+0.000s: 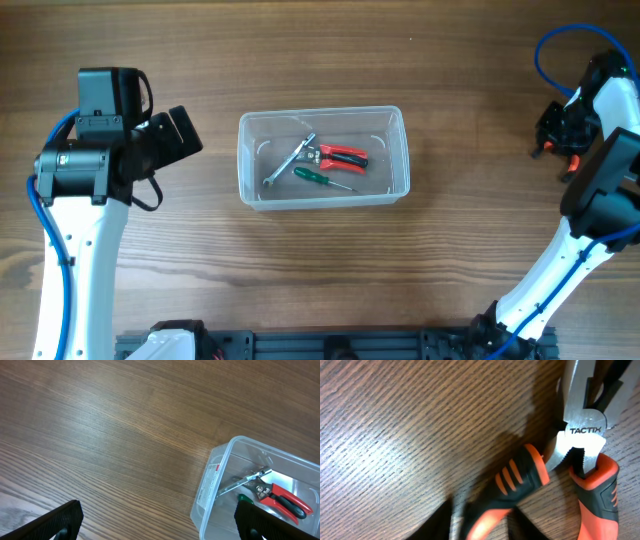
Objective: Pack container
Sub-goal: 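Grasp the orange-black pliers with the right gripper, then lower the pliers into the container and open the right gripper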
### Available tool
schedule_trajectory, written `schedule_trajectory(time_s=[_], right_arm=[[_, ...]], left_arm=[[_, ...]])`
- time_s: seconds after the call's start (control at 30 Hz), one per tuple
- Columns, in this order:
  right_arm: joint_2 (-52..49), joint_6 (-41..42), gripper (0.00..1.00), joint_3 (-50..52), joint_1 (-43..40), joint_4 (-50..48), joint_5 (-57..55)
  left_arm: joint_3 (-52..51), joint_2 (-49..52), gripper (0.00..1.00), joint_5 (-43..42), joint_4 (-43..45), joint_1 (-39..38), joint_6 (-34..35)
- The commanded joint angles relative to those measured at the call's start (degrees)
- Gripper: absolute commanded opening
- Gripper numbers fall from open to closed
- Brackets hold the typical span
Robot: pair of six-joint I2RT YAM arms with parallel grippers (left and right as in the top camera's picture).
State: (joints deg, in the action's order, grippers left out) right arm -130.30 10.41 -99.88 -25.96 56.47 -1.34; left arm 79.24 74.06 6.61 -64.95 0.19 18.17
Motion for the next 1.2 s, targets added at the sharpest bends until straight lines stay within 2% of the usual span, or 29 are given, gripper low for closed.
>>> schedule_trajectory(time_s=[0.0, 0.23, 0.63, 0.77, 0.9, 1.0, 1.17], right_arm=[[-3.4, 0.1, 0.24, 0.3, 0.0, -0.4, 1.4], [-3.4, 0.1, 0.05, 0.3, 0.0, -0.3, 1.4], [-2.1, -0.2, 0.04, -0.8, 0.3, -0.4, 1.5], [4.5, -6.0, 0.04, -3.0, 3.4, 0.9, 1.4], [15.8, -15.7, 0.04, -3.7, 10.7, 1.5, 1.4], [24.4, -22.8, 0.04, -3.7, 18.7, 2.8, 1.5], [33.2, -38.1, 0.04, -3.7, 34.2, 7.2, 5.9]], left_arm=[[0.4, 0.2, 1.00, 0.3, 0.0, 0.3, 0.3], [0.4, 0.2, 1.00, 0.3, 0.0, 0.3, 0.3], [0.4, 0.2, 1.00, 0.3, 0.0, 0.3, 0.3], [0.4, 0.2, 1.00, 0.3, -0.1, 0.3, 0.3], [0.4, 0.2, 1.00, 0.3, 0.0, 0.3, 0.3], [0.4, 0.2, 1.00, 0.3, 0.0, 0.3, 0.3], [0.4, 0.2, 1.00, 0.3, 0.0, 0.3, 0.3]])
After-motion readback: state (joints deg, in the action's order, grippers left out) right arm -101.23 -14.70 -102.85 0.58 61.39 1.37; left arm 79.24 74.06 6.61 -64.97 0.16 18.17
